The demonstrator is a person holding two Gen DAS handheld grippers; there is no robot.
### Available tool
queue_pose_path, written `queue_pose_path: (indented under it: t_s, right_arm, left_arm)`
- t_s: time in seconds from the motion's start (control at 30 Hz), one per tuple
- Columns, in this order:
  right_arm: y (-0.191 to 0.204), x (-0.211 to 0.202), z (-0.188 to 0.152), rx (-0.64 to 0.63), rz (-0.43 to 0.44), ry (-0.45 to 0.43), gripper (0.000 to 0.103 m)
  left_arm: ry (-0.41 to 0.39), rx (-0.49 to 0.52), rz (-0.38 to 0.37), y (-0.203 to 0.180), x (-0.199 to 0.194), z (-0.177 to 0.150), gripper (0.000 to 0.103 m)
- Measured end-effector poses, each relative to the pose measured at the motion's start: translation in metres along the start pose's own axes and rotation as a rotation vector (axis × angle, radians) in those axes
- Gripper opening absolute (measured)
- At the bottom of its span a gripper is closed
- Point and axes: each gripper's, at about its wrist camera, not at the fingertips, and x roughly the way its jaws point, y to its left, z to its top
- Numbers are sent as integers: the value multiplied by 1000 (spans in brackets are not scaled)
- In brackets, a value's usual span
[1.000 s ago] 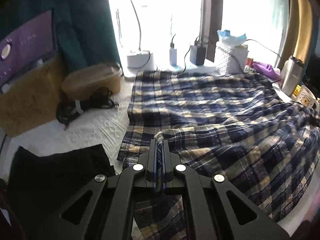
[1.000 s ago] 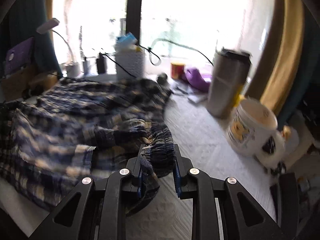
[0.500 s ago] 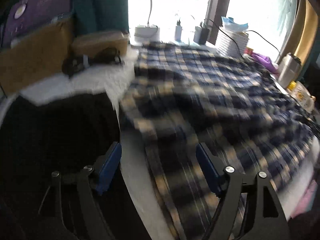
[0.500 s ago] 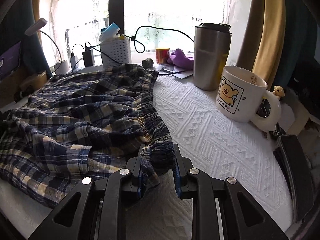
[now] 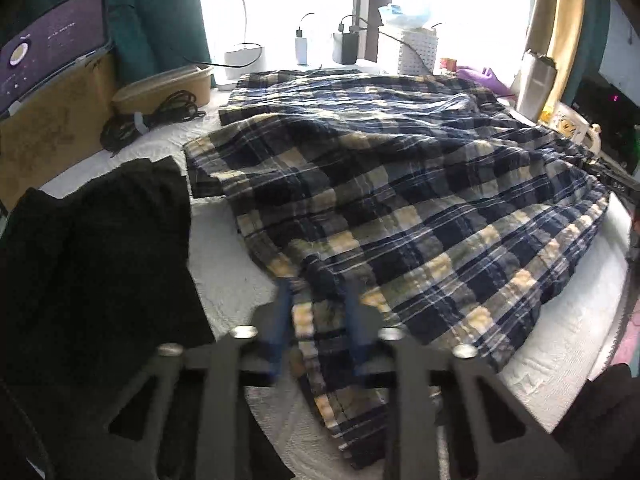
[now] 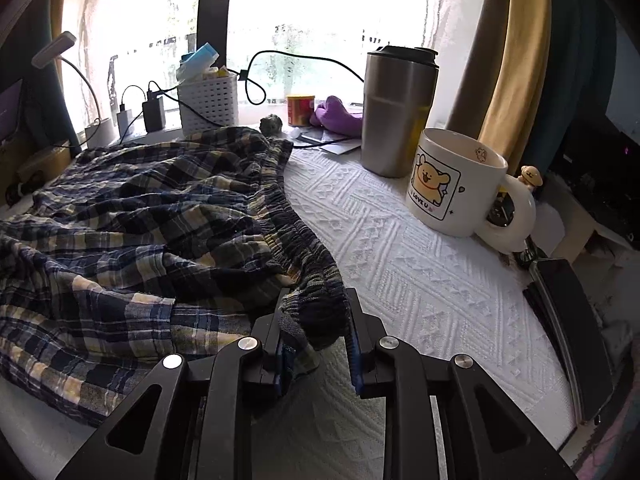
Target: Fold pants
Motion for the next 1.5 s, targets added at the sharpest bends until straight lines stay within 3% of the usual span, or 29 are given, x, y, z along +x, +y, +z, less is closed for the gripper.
queue_pose_path:
  t_s: [0.13, 0.33, 0.53, 0.63, 0.87, 1.17, 1.33, 1.4, 1.47, 1.5]
  right_arm:
    - [-2, -6, -2, 11, 17, -25, 24]
    - [-7, -20, -17, 32, 66, -32, 24]
    - [-9, -46, -28, 39, 117, -62, 24]
    - [-7, -48, -29, 34, 130, -54, 24]
    - [-7, -24, -45, 37, 128, 10, 24]
    - [-11, -34, -48, 28, 114, 18, 24]
    - [-14, -34, -50, 12, 116, 41, 24]
    - [-18, -34, -51, 31, 115, 41, 34]
    - [-23, -36, -49, 31, 77, 34, 63]
    - [-26, -40, -48, 36, 69, 20, 71]
  left_arm:
    - [-28, 8, -8, -1, -10, -8, 2]
    - [-7, -102, -61, 7, -35, -31, 2]
    - [-60, -109, -5, 12, -72, -29, 2]
    - [-35, -102, 26, 17, -64, -29, 2]
    - [15, -135, 20, 20, -37, -40, 2]
    - [53, -131, -32, 20, -58, -55, 2]
    - [61, -177, -66, 33, -59, -55, 7]
    - [62, -187, -86, 39, -61, -51, 10]
    - [39, -170, -45, 45, -70, -43, 20]
    - [17, -161, -28, 49, -76, -38, 27]
